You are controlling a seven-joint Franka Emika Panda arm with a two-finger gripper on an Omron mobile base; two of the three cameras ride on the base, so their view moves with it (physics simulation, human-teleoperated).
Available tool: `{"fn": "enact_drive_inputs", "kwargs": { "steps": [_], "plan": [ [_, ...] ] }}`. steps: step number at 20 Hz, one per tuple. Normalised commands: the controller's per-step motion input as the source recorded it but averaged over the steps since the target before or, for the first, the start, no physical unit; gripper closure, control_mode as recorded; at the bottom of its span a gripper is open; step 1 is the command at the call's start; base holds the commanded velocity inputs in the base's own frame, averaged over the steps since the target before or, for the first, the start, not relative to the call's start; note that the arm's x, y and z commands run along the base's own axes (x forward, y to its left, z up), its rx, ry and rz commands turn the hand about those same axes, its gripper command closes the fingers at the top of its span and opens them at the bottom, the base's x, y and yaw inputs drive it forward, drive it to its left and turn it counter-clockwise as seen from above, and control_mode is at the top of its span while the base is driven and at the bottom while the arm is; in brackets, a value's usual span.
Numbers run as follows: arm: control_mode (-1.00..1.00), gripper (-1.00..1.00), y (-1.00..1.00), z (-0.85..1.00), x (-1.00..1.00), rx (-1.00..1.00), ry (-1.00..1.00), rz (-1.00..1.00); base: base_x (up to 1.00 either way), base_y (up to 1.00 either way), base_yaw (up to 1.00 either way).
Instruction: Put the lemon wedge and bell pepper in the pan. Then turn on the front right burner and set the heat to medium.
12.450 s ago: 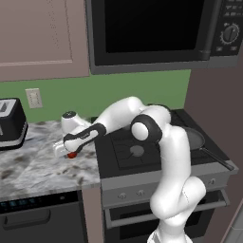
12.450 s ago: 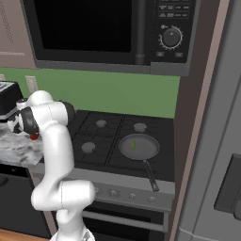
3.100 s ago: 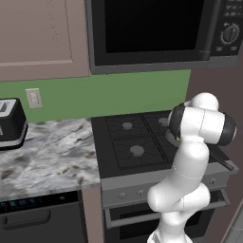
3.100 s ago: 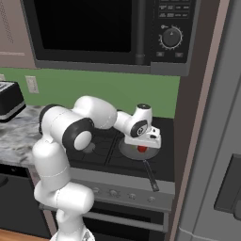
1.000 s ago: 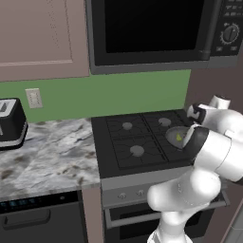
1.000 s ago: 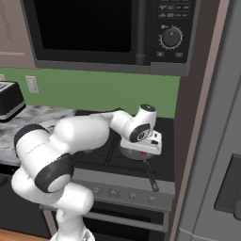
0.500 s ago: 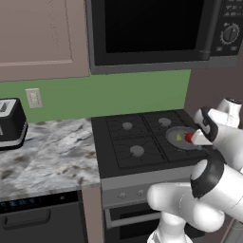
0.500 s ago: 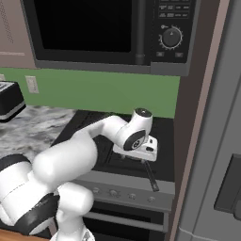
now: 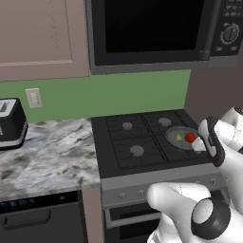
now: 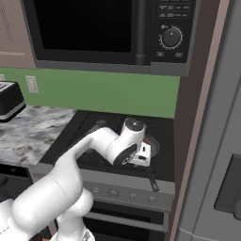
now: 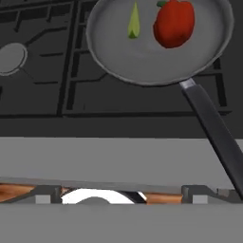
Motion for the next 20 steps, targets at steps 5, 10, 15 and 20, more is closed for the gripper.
{"fn": "enact_drive_inputs", "kwargs": {
  "steps": [5, 10, 15, 20],
  "plan": [
    [-1.0, -1.0, 0.11, 0.0, -0.19, 0.0, -0.34, 0.0, 0.0, 0.0, 0.0],
    [-1.0, -1.0, 0.05, 0.0, -0.18, 0.0, -0.32, 0.0, 0.0, 0.0, 0.0],
    [-1.0, -1.0, 0.0, 0.0, -0.18, 0.0, -0.26, 0.0, 0.0, 0.0, 0.0],
    [-1.0, -1.0, 0.0, 0.0, -0.23, 0.0, -0.23, 0.0, 0.0, 0.0, 0.0]
  ]
}}
